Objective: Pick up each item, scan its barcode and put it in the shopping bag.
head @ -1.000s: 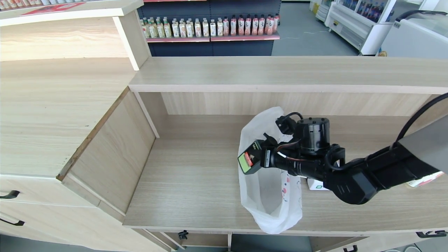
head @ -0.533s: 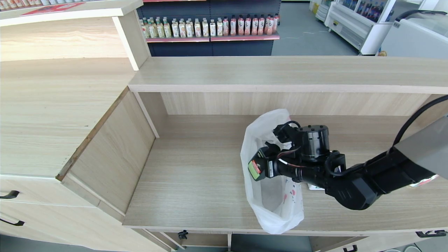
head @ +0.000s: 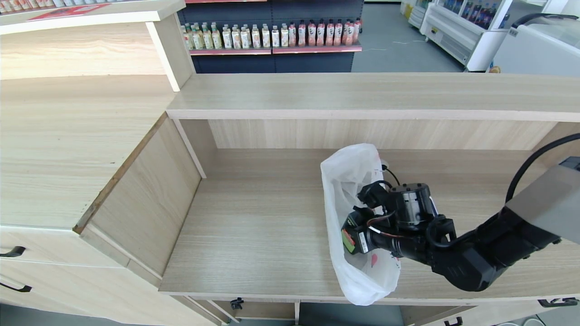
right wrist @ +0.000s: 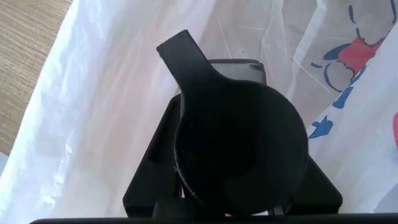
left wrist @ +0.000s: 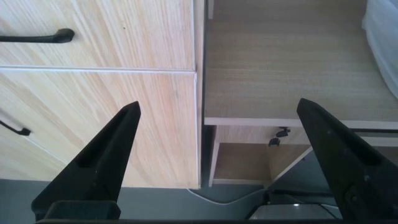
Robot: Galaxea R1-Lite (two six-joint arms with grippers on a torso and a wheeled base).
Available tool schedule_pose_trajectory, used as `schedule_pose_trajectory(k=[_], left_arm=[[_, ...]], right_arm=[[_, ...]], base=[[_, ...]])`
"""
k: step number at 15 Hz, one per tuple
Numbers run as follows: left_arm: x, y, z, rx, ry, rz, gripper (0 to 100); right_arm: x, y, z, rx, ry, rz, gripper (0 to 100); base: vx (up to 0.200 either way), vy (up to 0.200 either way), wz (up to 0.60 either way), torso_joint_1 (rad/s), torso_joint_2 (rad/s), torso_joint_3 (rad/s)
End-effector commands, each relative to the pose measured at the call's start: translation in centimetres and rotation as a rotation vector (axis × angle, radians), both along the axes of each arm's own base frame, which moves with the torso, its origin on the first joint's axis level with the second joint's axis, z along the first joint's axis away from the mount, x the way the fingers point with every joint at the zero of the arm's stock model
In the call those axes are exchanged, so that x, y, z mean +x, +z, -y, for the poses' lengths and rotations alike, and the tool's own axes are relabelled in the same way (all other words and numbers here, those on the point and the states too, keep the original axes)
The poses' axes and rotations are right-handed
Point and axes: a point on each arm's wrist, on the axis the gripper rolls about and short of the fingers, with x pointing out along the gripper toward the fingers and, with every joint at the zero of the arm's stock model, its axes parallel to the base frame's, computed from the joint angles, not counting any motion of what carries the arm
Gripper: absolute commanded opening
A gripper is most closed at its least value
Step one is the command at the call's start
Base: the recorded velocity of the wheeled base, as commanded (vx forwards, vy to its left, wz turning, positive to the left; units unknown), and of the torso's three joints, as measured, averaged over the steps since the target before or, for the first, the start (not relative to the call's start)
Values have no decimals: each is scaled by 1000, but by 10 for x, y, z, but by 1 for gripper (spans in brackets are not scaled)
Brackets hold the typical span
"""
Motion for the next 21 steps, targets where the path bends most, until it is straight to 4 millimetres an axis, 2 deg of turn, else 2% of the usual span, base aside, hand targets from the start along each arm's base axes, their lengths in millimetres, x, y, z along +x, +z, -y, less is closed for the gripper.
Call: schedule_pose_trajectory(k=[1, 2, 4, 7, 8, 11, 15, 16, 18, 19, 20, 21], left_arm=[[0, 0, 0, 0, 0, 0, 100], [0, 0, 0, 0, 0, 0, 100], [0, 0, 0, 0, 0, 0, 100], [0, 0, 0, 0, 0, 0, 100], [0, 0, 0, 0, 0, 0, 100], [0, 0, 0, 0, 0, 0, 100], [0, 0, 0, 0, 0, 0, 100], [0, 0, 0, 0, 0, 0, 100], [0, 0, 0, 0, 0, 0, 100], [0, 0, 0, 0, 0, 0, 100], [0, 0, 0, 0, 0, 0, 100], [0, 0, 0, 0, 0, 0, 100]], right_arm=[[1, -6, 0, -9, -1, -14, 0], [1, -6, 0, -6, -1, -9, 100], [2, 1, -1, 12, 1, 8, 100], [2, 37, -3, 143, 21, 72, 100], [-1, 62, -2, 247, 38, 100, 100], [-17, 100, 6, 353, 46, 161, 100], [-34, 135, 15, 473, 26, 208, 100], [-43, 142, 23, 465, -3, 206, 100], [-57, 146, 58, 327, -206, 172, 100], [-62, 143, 71, 254, -283, 154, 100], [-75, 136, 97, 187, -400, 133, 100], [-82, 131, 111, 140, -444, 137, 100]], base=[[0, 0, 0, 0, 0, 0], [0, 0, 0, 0, 0, 0], [0, 0, 0, 0, 0, 0], [0, 0, 0, 0, 0, 0], [0, 0, 0, 0, 0, 0], [0, 0, 0, 0, 0, 0], [0, 0, 0, 0, 0, 0], [0, 0, 0, 0, 0, 0], [0, 0, 0, 0, 0, 0], [0, 0, 0, 0, 0, 0], [0, 0, 0, 0, 0, 0], [0, 0, 0, 0, 0, 0]])
